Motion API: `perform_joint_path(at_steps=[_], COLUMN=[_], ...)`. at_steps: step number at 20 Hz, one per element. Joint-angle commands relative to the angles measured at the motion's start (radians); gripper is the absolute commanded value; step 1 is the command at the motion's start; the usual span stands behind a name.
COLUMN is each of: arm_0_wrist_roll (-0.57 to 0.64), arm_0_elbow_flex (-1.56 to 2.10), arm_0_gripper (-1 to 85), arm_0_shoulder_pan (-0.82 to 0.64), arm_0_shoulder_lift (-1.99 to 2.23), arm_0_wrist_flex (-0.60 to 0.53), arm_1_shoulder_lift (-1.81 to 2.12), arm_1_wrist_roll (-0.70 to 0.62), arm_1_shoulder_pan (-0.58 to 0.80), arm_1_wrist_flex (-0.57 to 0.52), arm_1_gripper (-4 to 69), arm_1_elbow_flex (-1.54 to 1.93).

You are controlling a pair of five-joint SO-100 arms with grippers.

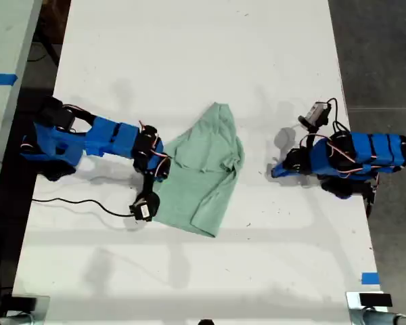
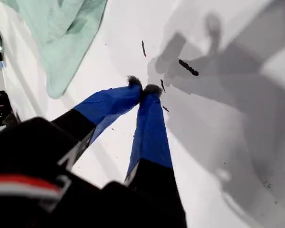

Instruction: Fold t shirt

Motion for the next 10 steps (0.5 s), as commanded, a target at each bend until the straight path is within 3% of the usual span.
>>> perform_joint_path(at_steps=[1,2,7,8,10], arm_0_wrist_roll=[0.040,0.061,0.212,0.250,0.308], arm_0_elbow_flex=[-0.264,-0.330,-0.341,-0.341,-0.339], arm_0_gripper=[-0.3,-0.3,-0.3,2.1,17.3], arm_0_shoulder_pan=[0.005,0.009,0.044,0.049,0.060], arm_0_shoulder_lift=[-0.048,-0.100,-0.225,-0.250,-0.281], arm_0_wrist_flex=[0.028,0.011,-0.345,-0.414,-0.506], arm_1_shoulder_lift=[0.006,0.006,0.006,0.006,0.006], arm_1_wrist_roll=[-0.002,-0.002,0.000,0.000,0.000], arm_1_shoulder_pan=[-0.005,-0.005,-0.005,-0.005,-0.005], arm_1_wrist_flex=[-0.028,-0.028,-0.028,-0.028,-0.028], arm_1_gripper=[2.2,2.2,2.2,2.2,2.2], arm_1_elbow_flex=[0.054,0.054,0.054,0.054,0.054])
